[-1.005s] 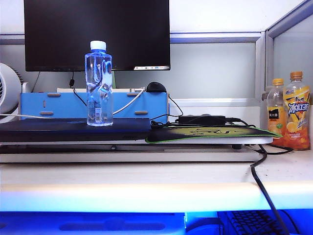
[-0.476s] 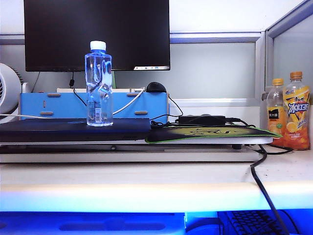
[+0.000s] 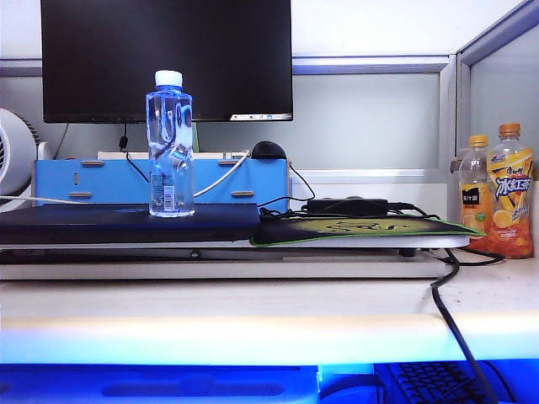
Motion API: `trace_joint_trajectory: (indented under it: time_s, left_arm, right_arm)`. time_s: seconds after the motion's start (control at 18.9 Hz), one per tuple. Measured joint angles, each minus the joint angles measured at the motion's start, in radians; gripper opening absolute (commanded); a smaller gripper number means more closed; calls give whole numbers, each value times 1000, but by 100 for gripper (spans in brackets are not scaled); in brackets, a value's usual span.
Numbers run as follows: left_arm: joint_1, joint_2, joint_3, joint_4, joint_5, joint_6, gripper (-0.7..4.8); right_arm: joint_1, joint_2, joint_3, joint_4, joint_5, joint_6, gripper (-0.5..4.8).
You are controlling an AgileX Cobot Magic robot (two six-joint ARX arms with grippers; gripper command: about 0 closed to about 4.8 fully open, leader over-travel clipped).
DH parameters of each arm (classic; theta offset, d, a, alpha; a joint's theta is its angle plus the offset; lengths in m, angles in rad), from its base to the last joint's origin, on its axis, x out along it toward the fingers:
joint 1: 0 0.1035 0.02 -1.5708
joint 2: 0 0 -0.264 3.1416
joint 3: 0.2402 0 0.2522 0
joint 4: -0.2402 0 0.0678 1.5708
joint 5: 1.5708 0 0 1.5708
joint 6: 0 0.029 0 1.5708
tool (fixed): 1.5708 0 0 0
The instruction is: Pick up the mineral water bottle and place it on the laptop.
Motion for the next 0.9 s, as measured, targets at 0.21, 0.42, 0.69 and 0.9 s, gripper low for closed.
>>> trace_joint_trajectory:
  time_s: [0.21, 0.42, 0.69, 0.9]
  left_arm:
    - [0, 0, 0, 0, 0, 0, -2]
    - [0, 0, 0, 0, 0, 0, -2]
    - [0, 0, 0, 0, 0, 0, -2]
    - [0, 0, 0, 0, 1, 0, -2]
  right_arm:
    - [-203, -127, -399, 236, -138, 1, 35]
    - [-393, -287, -665, 265, -300, 55, 35]
    - [-503, -525, -887, 264, -312, 185, 36]
    - [-528, -523, -957, 265, -359, 237, 35]
